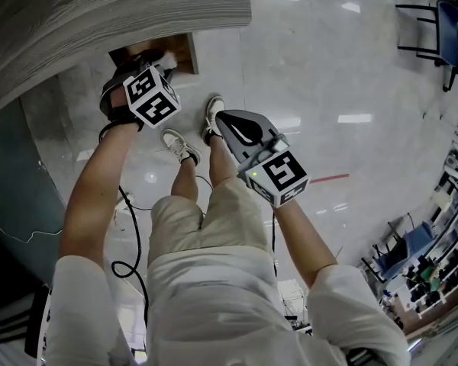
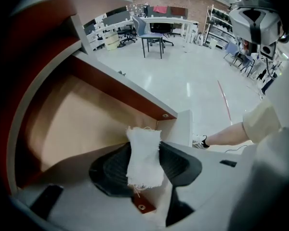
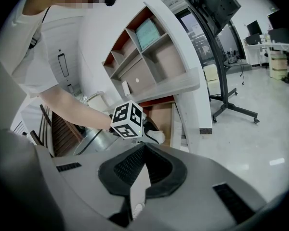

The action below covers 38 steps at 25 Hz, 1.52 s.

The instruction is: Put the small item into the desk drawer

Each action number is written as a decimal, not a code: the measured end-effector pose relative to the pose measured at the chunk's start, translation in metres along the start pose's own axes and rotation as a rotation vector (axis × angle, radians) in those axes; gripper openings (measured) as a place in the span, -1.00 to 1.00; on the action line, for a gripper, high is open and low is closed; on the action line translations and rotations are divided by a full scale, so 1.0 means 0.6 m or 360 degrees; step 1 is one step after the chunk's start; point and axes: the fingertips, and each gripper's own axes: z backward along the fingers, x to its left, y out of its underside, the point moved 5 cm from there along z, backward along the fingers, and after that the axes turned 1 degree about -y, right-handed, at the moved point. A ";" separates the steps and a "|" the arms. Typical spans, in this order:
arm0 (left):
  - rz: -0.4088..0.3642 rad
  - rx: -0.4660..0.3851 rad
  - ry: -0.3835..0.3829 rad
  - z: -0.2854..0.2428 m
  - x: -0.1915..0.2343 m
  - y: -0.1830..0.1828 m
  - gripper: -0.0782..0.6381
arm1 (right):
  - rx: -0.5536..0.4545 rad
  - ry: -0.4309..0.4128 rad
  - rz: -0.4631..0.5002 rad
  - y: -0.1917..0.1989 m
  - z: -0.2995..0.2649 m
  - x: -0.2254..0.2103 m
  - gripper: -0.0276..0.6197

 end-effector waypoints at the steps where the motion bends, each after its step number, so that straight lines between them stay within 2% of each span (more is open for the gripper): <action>1: -0.0001 0.0019 0.0005 -0.005 -0.001 -0.002 -0.34 | 0.0001 -0.0002 -0.0004 0.000 0.002 -0.004 -0.92; 8: -0.0002 0.0129 0.0078 -0.033 -0.006 -0.006 -0.34 | 0.0026 -0.0007 -0.0032 0.002 0.010 -0.037 -0.92; 20: -0.0011 0.0189 0.0106 -0.047 0.002 -0.008 -0.34 | 0.0044 -0.0045 -0.0045 -0.006 0.004 -0.055 -0.92; 34: -0.0013 0.0154 0.0129 -0.044 0.000 -0.009 -0.33 | 0.0030 -0.0041 -0.0047 -0.013 0.003 -0.063 -0.92; 38: -0.0044 0.0119 0.0097 -0.042 -0.004 -0.009 -0.30 | 0.0020 -0.0025 -0.0041 -0.010 0.004 -0.056 -0.92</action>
